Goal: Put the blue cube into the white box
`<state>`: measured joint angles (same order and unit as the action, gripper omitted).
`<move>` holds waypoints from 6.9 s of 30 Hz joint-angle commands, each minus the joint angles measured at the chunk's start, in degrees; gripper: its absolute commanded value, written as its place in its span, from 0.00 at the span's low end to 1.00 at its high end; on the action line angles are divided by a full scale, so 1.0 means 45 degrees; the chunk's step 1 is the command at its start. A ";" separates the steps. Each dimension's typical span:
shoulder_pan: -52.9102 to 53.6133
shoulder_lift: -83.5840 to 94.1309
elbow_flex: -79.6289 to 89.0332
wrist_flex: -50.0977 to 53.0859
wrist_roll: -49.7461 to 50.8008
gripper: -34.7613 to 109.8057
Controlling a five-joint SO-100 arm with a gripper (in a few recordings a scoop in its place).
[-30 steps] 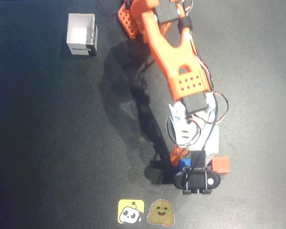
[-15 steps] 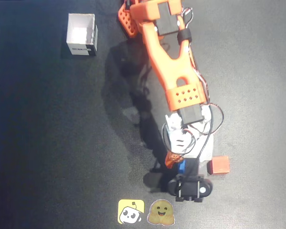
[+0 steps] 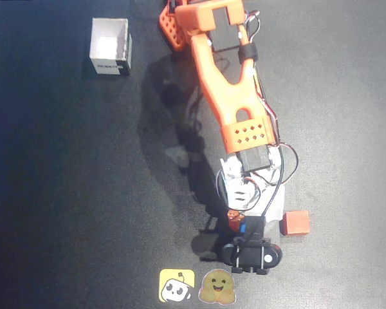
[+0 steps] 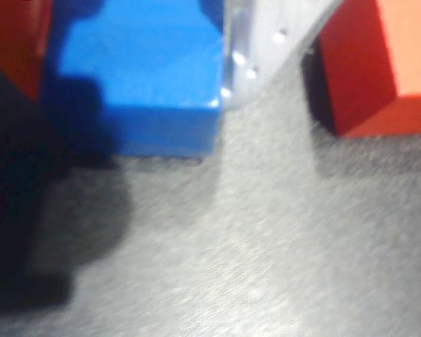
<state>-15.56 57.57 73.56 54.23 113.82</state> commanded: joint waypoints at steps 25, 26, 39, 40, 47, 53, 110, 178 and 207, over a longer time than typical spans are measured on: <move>0.2871 0.7969 0.2500 0.4883 -0.3613 0.24; 0.3223 0.8438 0.2871 0.4883 -0.3945 0.24; 0.8398 1.2559 0.4473 0.7480 -0.6816 0.24; 0.8926 1.2734 0.4551 0.7695 -0.7012 0.24; 1.1895 1.4980 0.6289 0.8359 -0.7852 0.24; 1.3047 1.7363 0.8164 0.8672 -0.8105 0.24; 1.9336 2.2715 1.4902 0.7344 -0.9883 0.36; 0.4980 2.7891 2.1250 0.5117 -0.5117 0.24; 0.5098 2.7891 2.1270 0.5117 -0.5098 0.24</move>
<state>6.77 182.90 169.54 78.05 91.05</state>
